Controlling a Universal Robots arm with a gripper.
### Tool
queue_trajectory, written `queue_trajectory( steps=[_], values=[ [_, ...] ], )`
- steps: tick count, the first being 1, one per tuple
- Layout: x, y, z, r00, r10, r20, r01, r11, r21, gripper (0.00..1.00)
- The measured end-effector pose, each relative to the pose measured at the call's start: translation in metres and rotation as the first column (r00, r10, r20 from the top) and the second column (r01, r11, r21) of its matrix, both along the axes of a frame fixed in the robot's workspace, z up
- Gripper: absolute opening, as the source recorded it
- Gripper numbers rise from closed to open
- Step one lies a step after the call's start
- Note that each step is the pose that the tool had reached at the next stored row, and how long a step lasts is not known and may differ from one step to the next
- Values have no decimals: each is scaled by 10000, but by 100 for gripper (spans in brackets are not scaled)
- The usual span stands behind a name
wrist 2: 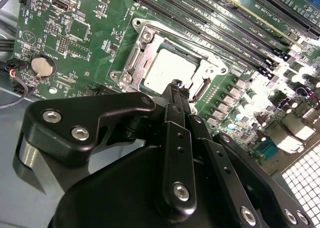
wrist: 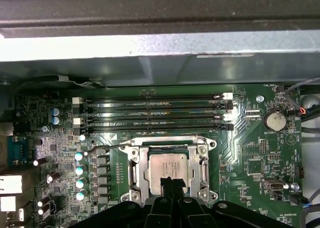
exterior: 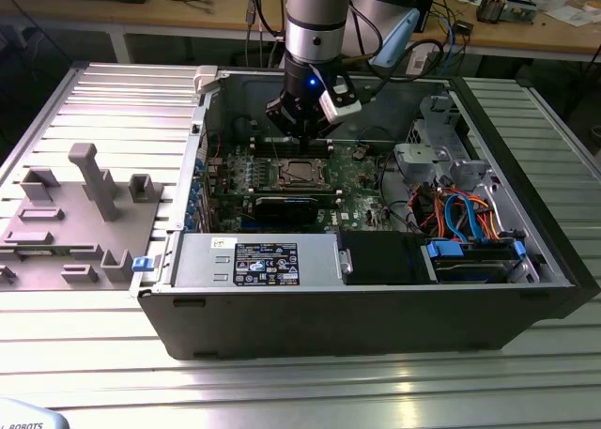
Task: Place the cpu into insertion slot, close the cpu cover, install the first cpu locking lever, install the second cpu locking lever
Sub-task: 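Install the first cpu locking lever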
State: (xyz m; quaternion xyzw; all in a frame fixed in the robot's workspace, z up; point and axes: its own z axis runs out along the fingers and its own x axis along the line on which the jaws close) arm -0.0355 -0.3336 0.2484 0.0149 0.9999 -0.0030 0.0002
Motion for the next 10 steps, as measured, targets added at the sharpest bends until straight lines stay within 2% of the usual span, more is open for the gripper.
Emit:
queue_trajectory(
  steps=[10],
  values=[
    [0,0,0,9999,107,0,-107,9999,-1,11]
  ],
)
